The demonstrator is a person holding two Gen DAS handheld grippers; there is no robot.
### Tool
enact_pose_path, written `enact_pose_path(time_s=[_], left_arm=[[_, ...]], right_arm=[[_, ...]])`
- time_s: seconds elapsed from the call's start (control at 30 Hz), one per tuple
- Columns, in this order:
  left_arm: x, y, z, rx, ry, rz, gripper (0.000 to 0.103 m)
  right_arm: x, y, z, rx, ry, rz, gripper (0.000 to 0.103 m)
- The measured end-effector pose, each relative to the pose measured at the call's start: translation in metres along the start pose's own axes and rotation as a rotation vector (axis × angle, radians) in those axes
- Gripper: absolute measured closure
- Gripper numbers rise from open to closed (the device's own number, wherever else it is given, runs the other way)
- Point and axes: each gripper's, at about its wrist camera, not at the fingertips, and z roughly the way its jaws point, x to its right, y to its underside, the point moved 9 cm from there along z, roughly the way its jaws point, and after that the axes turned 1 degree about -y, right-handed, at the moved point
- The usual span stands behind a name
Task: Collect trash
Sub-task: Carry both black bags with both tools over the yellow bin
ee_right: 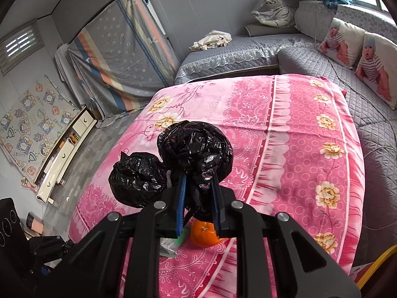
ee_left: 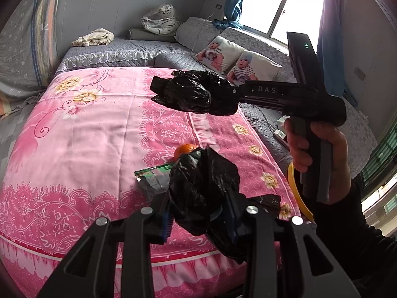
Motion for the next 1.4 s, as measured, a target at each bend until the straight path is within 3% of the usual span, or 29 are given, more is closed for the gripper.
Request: enact_pose_path(time_s=[0.7,1.1,1.4], left_arm=[[0.16,-0.024,0.073,-0.102,0.21,0.298,0.071],[0.247,-0.02,0.098,-0.136,0.288,0.452,0.071],[0.299,-0.009,0.105,-0.154,0.343,0.532,0.071]], right_arm=[[0.175,0.028,-0.117,0.128,0.27,0.185,0.086],[0.277,0.088,-0.21,0.213,0.493,0.356,0.086],[0.314,0.131,-0.259,0.247,0.594,0.439,0.086]])
